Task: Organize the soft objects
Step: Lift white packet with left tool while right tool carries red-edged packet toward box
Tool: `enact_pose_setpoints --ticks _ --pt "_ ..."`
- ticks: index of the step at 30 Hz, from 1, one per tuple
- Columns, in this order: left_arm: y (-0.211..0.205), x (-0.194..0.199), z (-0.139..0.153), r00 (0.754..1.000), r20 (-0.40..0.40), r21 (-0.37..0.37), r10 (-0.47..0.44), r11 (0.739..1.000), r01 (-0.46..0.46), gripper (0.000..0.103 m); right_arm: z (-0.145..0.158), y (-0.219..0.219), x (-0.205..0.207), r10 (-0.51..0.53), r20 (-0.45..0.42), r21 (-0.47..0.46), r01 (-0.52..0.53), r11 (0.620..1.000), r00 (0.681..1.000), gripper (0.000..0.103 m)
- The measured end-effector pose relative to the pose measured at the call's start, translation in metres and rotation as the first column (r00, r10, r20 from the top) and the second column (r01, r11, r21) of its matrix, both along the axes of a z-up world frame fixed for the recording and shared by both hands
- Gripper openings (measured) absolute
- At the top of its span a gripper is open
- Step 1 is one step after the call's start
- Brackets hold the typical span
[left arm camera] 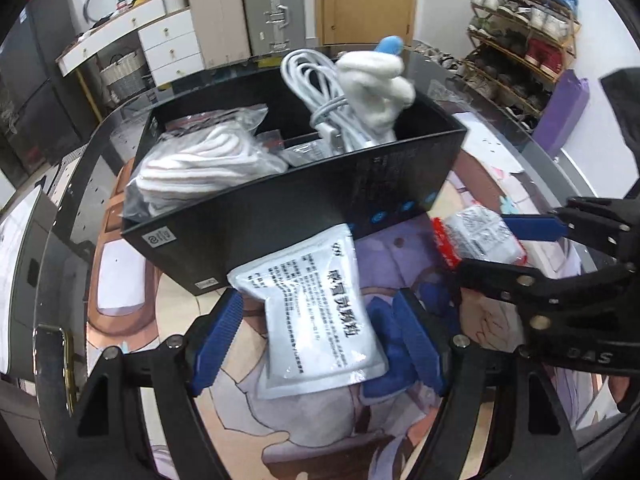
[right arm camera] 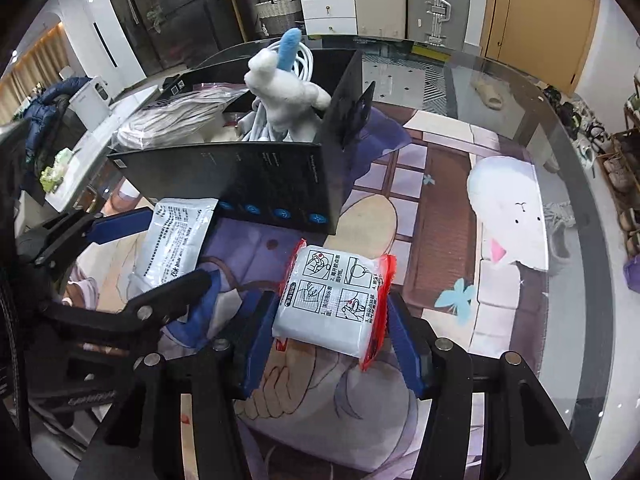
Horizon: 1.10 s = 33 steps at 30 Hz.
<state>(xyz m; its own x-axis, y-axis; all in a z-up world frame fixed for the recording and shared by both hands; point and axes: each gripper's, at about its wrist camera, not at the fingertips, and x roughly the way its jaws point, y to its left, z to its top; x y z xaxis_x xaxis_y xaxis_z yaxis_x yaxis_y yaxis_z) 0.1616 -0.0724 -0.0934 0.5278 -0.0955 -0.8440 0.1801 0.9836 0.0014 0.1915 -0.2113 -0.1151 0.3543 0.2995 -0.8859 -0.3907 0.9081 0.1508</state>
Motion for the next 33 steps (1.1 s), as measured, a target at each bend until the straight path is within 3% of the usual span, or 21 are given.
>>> enact_pose_setpoints --ticks 5,7,10,17,33 --pt "0.006 0.005 -0.01 1.0 -0.025 -0.003 0.002 1.0 -0.002 0.073 -0.001 0.001 0.0 0.01 0.0 -0.001 -0.01 1.0 1.0 0.055" --pt "0.009 0.003 -0.009 1.0 -0.026 -0.013 0.001 1.0 -0.001 0.052 -0.002 0.002 0.0 0.017 0.0 -0.001 -0.017 1.0 1.0 0.055" --pt "0.012 0.001 -0.008 0.999 -0.04 -0.012 -0.008 1.0 0.008 0.041 -0.002 0.008 -0.003 0.03 0.002 -0.005 -0.03 1.0 1.0 0.055" --pt "0.023 -0.018 0.0 0.998 -0.039 0.02 -0.049 0.999 0.05 0.037 0.004 0.021 -0.012 0.067 0.007 -0.001 -0.067 0.998 0.998 0.055" --pt "0.05 -0.042 0.029 0.999 -0.009 -0.029 -0.037 0.999 0.036 0.037 0.039 0.048 -0.046 0.126 0.072 -0.004 -0.126 0.992 0.989 0.055"
